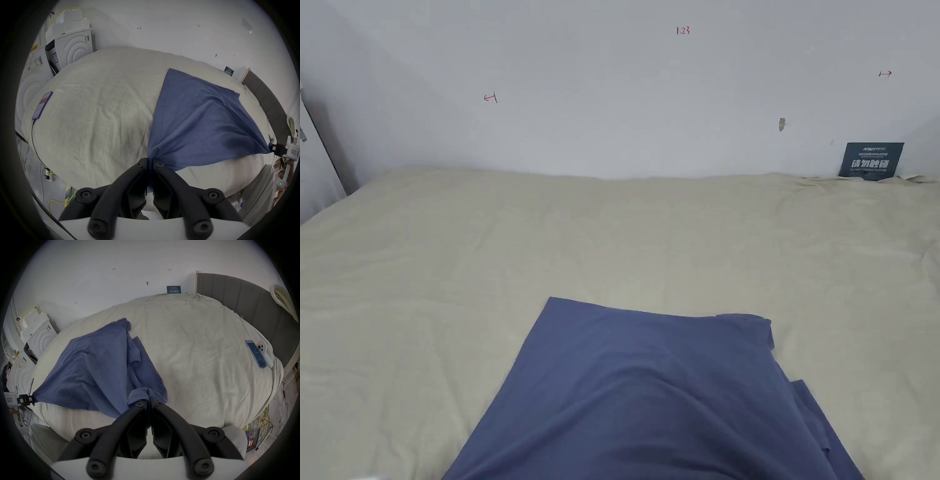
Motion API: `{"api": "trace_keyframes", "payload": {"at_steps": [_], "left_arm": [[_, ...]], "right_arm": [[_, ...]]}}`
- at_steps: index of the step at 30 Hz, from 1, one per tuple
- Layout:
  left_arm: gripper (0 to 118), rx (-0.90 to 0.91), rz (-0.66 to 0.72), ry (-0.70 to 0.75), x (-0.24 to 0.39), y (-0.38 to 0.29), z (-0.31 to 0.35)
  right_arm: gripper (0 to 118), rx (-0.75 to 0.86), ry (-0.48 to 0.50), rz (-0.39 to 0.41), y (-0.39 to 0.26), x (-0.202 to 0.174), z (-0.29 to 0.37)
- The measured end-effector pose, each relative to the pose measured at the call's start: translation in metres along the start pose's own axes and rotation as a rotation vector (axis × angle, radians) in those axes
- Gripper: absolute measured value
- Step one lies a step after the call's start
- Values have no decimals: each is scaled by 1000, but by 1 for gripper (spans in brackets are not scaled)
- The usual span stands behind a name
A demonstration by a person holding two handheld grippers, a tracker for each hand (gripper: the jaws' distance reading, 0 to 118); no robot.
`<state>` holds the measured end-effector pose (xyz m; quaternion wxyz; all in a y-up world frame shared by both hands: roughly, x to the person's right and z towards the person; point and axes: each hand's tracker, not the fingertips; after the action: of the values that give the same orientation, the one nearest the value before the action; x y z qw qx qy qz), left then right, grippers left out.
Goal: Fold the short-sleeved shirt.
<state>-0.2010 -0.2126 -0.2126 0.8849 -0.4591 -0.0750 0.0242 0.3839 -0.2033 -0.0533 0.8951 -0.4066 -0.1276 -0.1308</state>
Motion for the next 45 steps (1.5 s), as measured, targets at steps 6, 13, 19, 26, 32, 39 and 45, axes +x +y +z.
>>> {"api": "trace_keyframes", "payload": {"at_steps": [6,13,19,26,32,39,45], "left_arm": [[4,-45,9,29,10,-1,-25],[5,-107,6,32,23,-3,-43],[85,-102,-12,39,35,6,-35],[117,3,-121,52,66,37,-13],[117,149,-165,42,89,86,10],[115,340,-169,-11,117,154,29],[115,434,-163,-34,136,199,19]], "right_arm": [[1,-101,-43,-52,-4,3,-34],[2,-154,-45,-66,-7,0,-48],[39,-83,-41,-10,13,-8,-28],[90,91,-18,91,54,-33,7],[90,255,32,93,98,-50,40],[93,408,12,94,142,-64,53],[93,476,-1,86,170,-67,45]]}}
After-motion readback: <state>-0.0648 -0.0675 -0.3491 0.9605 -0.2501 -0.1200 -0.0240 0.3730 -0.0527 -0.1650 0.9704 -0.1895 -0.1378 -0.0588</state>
